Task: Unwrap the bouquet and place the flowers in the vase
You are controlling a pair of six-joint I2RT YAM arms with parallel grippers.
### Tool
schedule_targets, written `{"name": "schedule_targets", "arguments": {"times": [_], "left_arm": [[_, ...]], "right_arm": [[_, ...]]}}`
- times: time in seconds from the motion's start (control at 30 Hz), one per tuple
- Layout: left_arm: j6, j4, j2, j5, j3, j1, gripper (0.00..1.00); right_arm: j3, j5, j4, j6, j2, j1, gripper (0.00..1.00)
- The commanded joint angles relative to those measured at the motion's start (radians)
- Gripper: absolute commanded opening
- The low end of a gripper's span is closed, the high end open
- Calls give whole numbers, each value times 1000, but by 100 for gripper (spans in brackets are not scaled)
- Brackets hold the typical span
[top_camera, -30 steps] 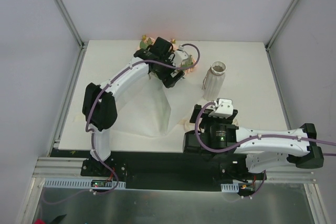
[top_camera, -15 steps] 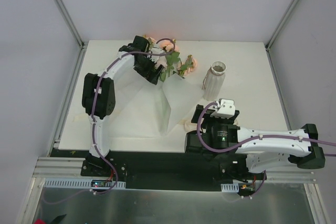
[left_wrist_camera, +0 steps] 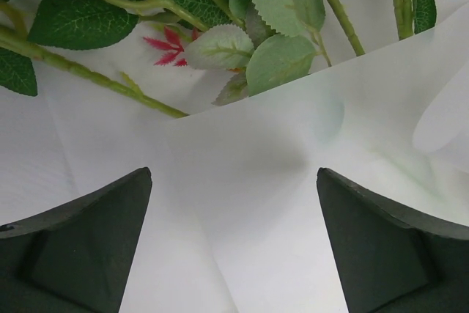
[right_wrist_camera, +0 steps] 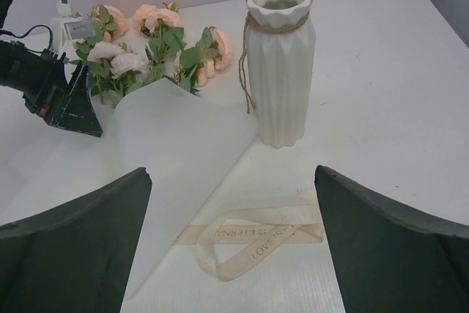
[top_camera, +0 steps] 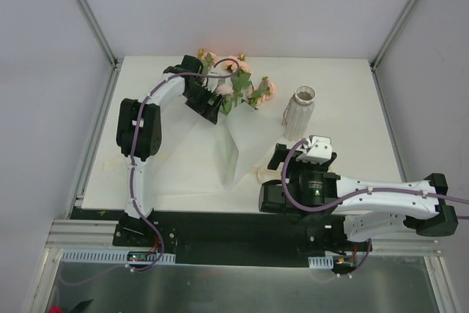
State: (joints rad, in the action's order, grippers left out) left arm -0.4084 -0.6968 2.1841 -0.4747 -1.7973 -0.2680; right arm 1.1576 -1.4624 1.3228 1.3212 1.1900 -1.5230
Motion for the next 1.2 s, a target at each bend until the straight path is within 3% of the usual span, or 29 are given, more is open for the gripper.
{"name": "schedule_targets", "arguments": {"times": [0.0,0.13,0.3,0.67,1.17], "left_arm": [[-32,-26,-14,-87,9,13,90],[-56,-33,-21,-131,30,12,74],[-60,-32,-27,-139,42,19,71],[-44,-27,-53,-85,36,21,54],[-36,-17,-207,-99,136,21,50]], "right_arm": [[57,-46,332,-11,-26,3,97],[80,-52,331,-25,-27,3,97],[102,-56,331,-36,-30,3,97],[146,-59,332,-48,-4,3,97],[171,-62,332,-62,33,4,97]]}}
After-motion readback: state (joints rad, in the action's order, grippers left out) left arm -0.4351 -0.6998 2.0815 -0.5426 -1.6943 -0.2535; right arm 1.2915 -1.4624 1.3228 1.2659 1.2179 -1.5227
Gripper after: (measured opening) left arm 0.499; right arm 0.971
